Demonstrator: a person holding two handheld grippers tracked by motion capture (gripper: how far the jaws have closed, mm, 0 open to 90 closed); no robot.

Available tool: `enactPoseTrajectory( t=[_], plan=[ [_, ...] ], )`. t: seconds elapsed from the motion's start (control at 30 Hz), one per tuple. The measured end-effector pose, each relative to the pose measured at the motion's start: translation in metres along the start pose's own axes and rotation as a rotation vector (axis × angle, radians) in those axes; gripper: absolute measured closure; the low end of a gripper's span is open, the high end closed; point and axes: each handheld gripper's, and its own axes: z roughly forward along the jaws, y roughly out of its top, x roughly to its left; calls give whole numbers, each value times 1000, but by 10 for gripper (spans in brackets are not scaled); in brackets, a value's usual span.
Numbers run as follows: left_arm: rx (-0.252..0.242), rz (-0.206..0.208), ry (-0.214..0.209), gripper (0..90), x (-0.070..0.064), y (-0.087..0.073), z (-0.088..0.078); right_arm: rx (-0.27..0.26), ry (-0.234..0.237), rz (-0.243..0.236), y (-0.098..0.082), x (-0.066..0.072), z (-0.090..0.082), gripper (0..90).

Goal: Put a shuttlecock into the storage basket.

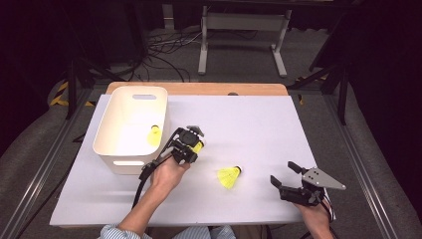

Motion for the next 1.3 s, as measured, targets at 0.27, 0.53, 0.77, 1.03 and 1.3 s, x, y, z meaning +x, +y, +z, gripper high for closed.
enactPoseTrajectory(
  t=[0.27, 0.53, 0.77, 1.03, 1.3],
  plan=[
    [3, 19, 12, 885, -2, 2, -5, 1, 0, 0, 0, 0, 0, 174],
    [-2, 27, 8, 885, -2, 5, -11, 3, -1, -2, 0, 0, 0, 174],
    [-9, 18, -7, 884, 0, 7, -14, 3, -1, -2, 0, 0, 0, 174],
    [-15, 29, 1, 884, -1, 11, -22, 3, 0, -4, 0, 0, 0, 175],
    [-20, 37, -5, 884, -1, 14, -26, 4, 1, -4, 0, 0, 0, 174]
  ],
)
